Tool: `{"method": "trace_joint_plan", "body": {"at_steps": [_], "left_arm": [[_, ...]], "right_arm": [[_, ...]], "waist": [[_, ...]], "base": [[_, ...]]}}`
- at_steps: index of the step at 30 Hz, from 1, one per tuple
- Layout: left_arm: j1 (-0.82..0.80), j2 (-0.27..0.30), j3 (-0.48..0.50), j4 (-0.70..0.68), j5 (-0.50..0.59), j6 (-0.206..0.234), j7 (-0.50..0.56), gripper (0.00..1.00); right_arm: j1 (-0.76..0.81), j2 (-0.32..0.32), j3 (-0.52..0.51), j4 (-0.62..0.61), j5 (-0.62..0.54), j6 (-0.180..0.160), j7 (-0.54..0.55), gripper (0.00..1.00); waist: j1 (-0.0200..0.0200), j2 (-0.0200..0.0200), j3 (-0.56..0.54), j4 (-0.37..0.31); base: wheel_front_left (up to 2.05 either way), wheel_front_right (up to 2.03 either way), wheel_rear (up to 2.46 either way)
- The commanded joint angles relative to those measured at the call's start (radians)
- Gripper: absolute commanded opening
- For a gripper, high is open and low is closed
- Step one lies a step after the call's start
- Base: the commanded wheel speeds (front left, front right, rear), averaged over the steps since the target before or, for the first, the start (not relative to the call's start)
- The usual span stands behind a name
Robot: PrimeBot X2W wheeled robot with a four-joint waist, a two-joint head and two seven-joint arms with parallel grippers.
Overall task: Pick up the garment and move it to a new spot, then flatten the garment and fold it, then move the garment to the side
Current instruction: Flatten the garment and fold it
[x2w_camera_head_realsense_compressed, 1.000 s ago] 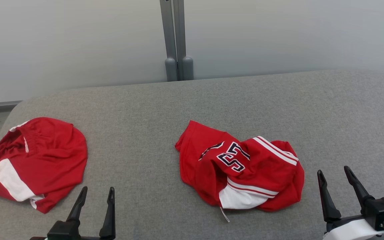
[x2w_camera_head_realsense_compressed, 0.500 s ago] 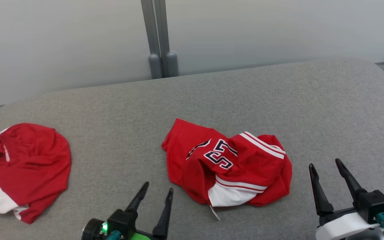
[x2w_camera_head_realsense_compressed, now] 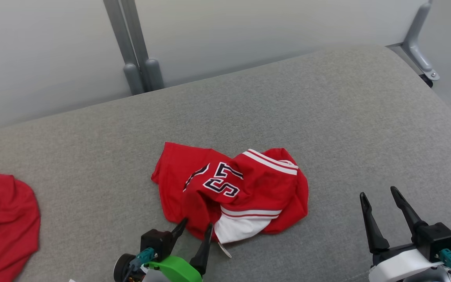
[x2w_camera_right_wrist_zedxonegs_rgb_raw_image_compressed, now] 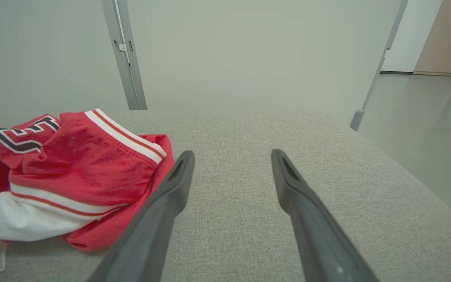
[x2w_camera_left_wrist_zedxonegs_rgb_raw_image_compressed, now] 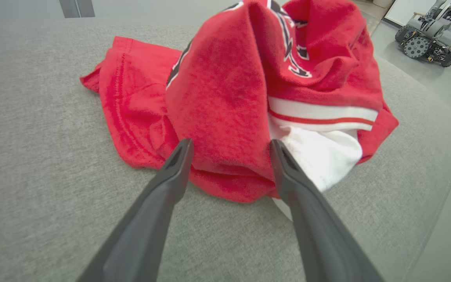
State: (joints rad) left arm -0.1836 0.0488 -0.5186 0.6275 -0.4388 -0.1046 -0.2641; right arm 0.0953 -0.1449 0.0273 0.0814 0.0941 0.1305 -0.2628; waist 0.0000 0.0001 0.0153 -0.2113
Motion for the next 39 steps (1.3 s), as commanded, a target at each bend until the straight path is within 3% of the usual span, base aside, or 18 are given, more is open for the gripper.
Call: {"method": "trace_joint_plan", "body": {"at_steps": [1,4,5,6,7,8,13,17,21,28,31,33,34,35,36,39], "left_arm": [[-0.025,0.003,-0.010,0.008,-0.007,0.000,-0.001,1.00],[-0.038,0.004,-0.021,0.033,-0.025,0.007,0.000,1.00],[-0.043,0.004,-0.027,0.050,-0.033,0.006,0.000,0.90],[-0.047,0.004,-0.032,0.061,-0.040,0.005,-0.001,0.50],[-0.055,0.004,-0.036,0.081,-0.046,0.005,0.000,0.31],[-0.063,0.004,-0.040,0.097,-0.046,0.008,0.000,0.00],[-0.100,0.006,-0.003,0.077,-0.065,0.009,-0.001,0.00],[-0.081,0.062,0.007,-0.005,-0.048,0.015,0.010,0.00],[-0.039,0.168,-0.015,-0.173,0.004,0.061,0.112,0.00],[0.046,0.411,-0.031,-0.561,0.116,0.153,0.405,0.00],[0.069,0.475,-0.028,-0.665,0.140,0.179,0.494,0.00],[0.087,0.479,-0.021,-0.700,0.135,0.200,0.522,0.00],[0.097,0.477,-0.018,-0.697,0.135,0.212,0.527,0.36],[0.122,0.468,-0.019,-0.678,0.120,0.223,0.538,0.94],[0.145,0.466,-0.027,-0.657,0.108,0.226,0.556,1.00],[0.191,0.457,-0.021,-0.624,0.073,0.248,0.587,1.00]], "right_arm": [[-0.009,-0.002,-0.001,0.000,0.004,0.000,-0.003,1.00],[-0.008,-0.001,-0.001,0.003,0.005,0.000,-0.003,1.00],[-0.008,0.001,-0.001,0.003,0.004,0.000,-0.003,1.00],[-0.008,0.002,-0.002,0.003,0.004,0.000,-0.003,1.00],[-0.007,0.003,-0.004,0.003,0.005,0.000,-0.003,1.00],[-0.006,0.005,-0.006,0.002,0.005,0.000,-0.003,1.00],[0.020,0.015,-0.026,-0.005,0.008,0.000,-0.003,1.00],[0.030,0.023,-0.032,-0.006,0.011,0.000,-0.003,1.00],[0.039,0.033,-0.035,-0.010,0.014,0.000,-0.003,1.00],[0.021,0.045,-0.031,-0.010,0.015,0.000,-0.003,1.00],[0.010,0.047,-0.027,-0.006,0.014,0.000,-0.003,1.00],[0.003,0.047,-0.021,-0.001,0.014,0.000,-0.003,1.00],[0.002,0.047,-0.018,0.001,0.014,0.000,-0.003,1.00],[0.001,0.048,-0.011,0.003,0.015,0.000,-0.003,1.00],[0.000,0.048,-0.006,0.007,0.015,0.000,-0.003,1.00],[0.000,0.047,-0.004,0.010,0.019,0.000,-0.003,1.00]], "waist": [[0.0000,-0.0001,0.007,-0.032],[0.0000,-0.0001,0.005,-0.041],[0.0000,-0.0001,0.004,-0.043],[0.0000,-0.0001,0.004,-0.044],[0.0000,-0.0001,0.004,-0.043],[0.0000,-0.0001,0.003,-0.042],[0.0000,-0.0001,-0.001,-0.004],[0.0000,-0.0001,-0.009,0.035],[0.0000,-0.0001,-0.011,0.078],[0.0000,-0.0001,0.003,0.131],[0.0000,-0.0001,0.009,0.134],[0.0000,-0.0001,0.012,0.130],[0.0000,-0.0001,0.014,0.127],[0.0000,-0.0001,0.016,0.121],[0.0000,-0.0001,0.015,0.113],[0.0000,-0.0001,0.019,0.088]], "base": [[0.00,0.00,0.00],[0.00,0.00,0.00],[0.00,0.00,0.00],[0.00,0.00,0.00],[0.00,0.00,0.00],[0.00,0.00,0.00],[0.00,0.00,0.00],[0.00,0.00,0.00],[0.00,0.00,0.00],[0.00,0.00,0.00],[0.00,0.00,0.00],[0.00,0.00,0.00],[0.00,0.00,0.00],[0.00,0.00,0.00],[0.00,0.00,0.00],[0.00,0.00,0.00]]}}
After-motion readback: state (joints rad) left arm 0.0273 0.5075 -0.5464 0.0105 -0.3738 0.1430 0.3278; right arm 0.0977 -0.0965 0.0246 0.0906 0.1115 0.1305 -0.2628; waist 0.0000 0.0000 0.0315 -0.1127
